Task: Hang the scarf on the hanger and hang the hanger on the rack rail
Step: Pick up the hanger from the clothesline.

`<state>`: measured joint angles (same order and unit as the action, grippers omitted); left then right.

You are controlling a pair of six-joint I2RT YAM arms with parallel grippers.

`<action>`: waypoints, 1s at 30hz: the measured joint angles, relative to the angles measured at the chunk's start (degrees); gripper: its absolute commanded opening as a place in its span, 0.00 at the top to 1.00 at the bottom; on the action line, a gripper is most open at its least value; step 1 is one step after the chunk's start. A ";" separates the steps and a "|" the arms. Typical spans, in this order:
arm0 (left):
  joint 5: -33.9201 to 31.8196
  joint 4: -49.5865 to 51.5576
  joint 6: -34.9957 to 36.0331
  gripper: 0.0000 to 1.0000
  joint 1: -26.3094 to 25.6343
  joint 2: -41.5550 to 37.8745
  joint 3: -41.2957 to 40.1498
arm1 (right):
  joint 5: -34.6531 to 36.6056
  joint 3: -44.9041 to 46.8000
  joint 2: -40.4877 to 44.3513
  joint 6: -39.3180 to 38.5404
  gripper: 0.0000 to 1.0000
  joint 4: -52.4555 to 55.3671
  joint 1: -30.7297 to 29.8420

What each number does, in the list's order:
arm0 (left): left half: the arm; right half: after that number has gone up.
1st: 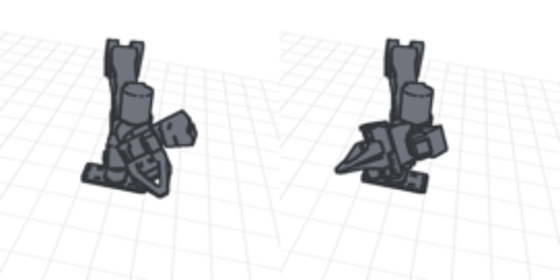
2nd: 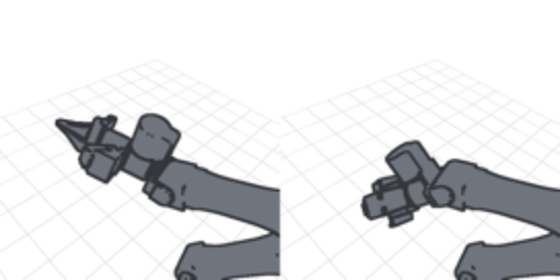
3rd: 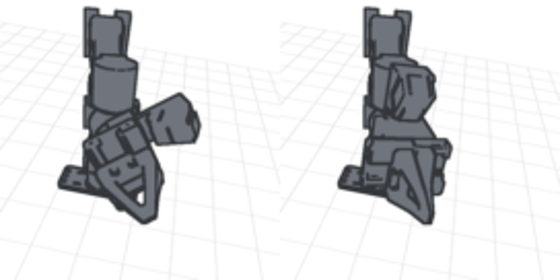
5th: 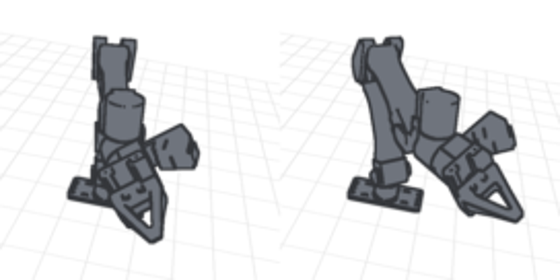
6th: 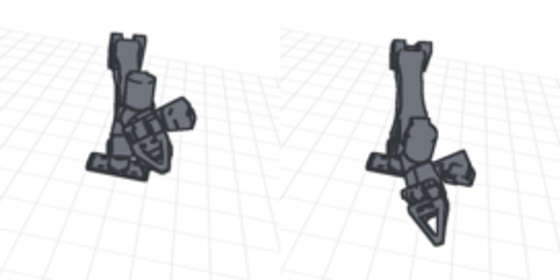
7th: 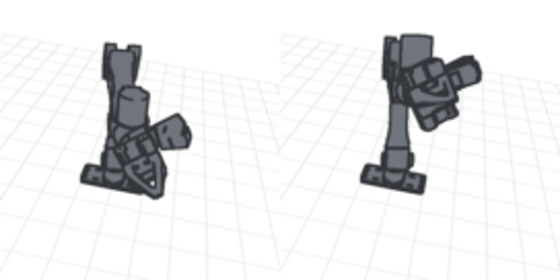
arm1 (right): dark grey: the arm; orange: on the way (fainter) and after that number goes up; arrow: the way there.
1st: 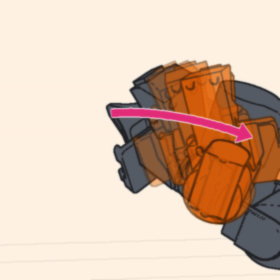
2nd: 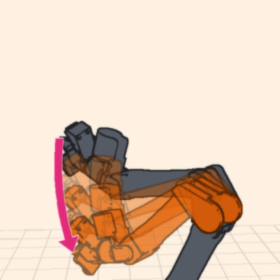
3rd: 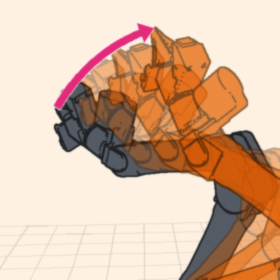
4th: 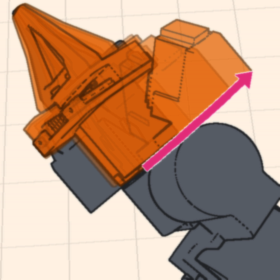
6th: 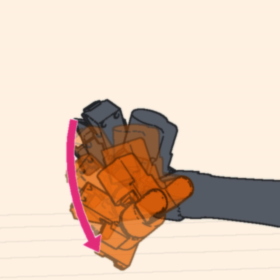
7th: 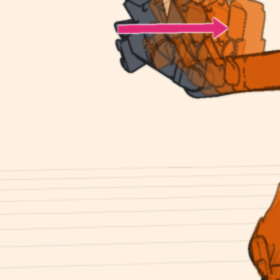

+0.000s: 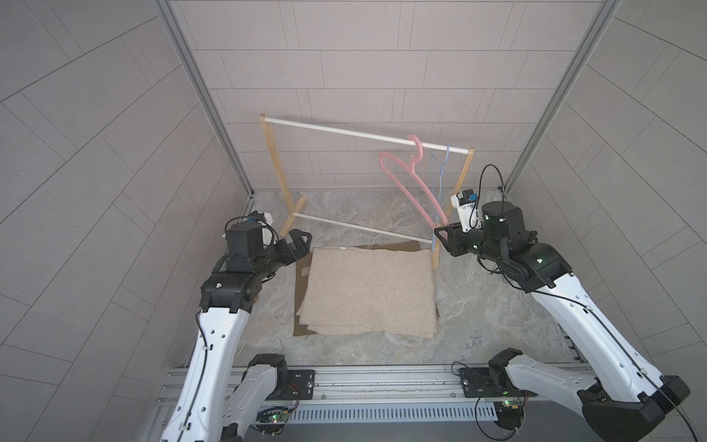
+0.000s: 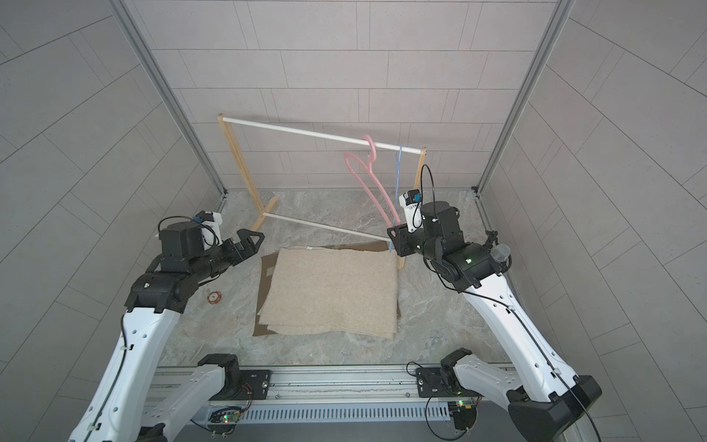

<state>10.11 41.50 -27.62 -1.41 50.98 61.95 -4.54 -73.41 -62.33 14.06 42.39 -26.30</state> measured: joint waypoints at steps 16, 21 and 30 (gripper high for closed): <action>-0.61 2.45 1.95 0.00 0.00 -0.11 4.42 | 16.90 -4.31 0.24 -6.80 1.00 0.46 -13.20; -0.70 5.38 3.19 0.00 0.00 -0.09 9.11 | 20.90 -4.35 1.81 -8.68 1.00 -0.11 -18.49; 3.89 11.74 1.66 0.00 0.00 0.50 21.51 | 34.18 9.42 4.90 -8.26 1.00 -12.09 -35.01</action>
<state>14.00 53.23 -25.96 -1.41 51.48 83.46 29.65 -63.99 -57.43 5.80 30.30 -61.32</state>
